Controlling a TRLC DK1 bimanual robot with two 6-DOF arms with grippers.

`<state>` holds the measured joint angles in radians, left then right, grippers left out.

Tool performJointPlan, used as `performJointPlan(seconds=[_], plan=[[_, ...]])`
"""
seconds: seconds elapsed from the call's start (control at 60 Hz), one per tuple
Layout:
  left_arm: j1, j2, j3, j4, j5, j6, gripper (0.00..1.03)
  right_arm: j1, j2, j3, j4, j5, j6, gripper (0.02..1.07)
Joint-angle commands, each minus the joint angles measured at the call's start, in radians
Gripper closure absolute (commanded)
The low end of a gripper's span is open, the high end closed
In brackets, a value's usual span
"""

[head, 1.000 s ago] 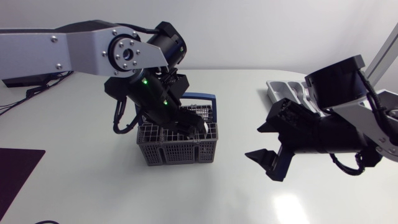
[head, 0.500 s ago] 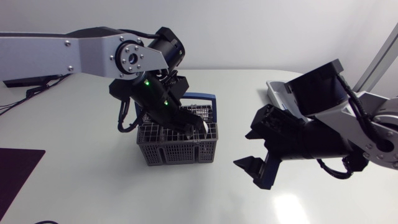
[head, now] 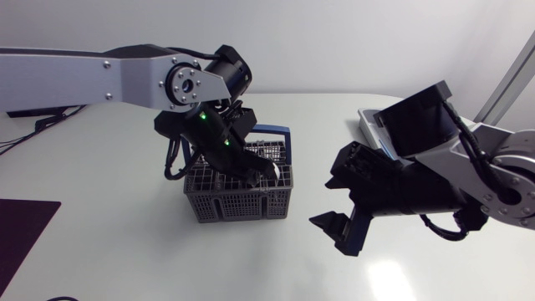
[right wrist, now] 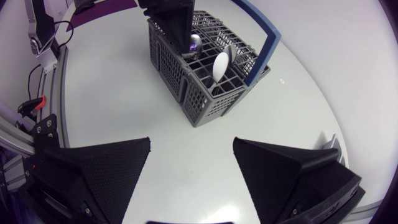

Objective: Unload the cutlery basket into the drawer organizer.

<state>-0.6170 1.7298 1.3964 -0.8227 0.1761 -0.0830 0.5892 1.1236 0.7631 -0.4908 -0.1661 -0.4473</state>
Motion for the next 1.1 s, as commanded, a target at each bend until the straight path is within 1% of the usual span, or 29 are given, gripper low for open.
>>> performJointPlan(seconds=[0.0,0.3,0.35,0.383,0.467,0.917,1.083], plan=[[-0.004,0.024,0.003,0.010,0.005,0.014,0.84,0.009,0.013,0.015,0.008,0.010,0.025,0.11],[-0.006,0.025,0.004,0.014,0.025,0.009,0.84,0.018,0.005,0.004,0.009,0.013,0.025,0.11],[-0.006,0.025,0.001,0.017,0.028,0.009,0.91,0.021,0.005,0.002,0.008,0.013,0.025,0.11],[-0.006,0.025,0.001,0.020,0.028,0.008,0.94,0.023,0.004,0.002,0.008,0.013,0.025,0.11],[-0.004,0.025,0.001,0.022,0.031,0.006,0.98,0.023,0.002,0.001,0.006,0.013,0.025,0.11],[0.011,0.007,-0.011,0.016,0.135,0.008,0.98,0.040,-0.001,-0.007,0.004,0.028,0.025,0.12],[0.020,-0.006,-0.014,0.016,0.141,0.008,0.98,0.041,-0.002,-0.008,0.003,0.028,0.025,0.12]])
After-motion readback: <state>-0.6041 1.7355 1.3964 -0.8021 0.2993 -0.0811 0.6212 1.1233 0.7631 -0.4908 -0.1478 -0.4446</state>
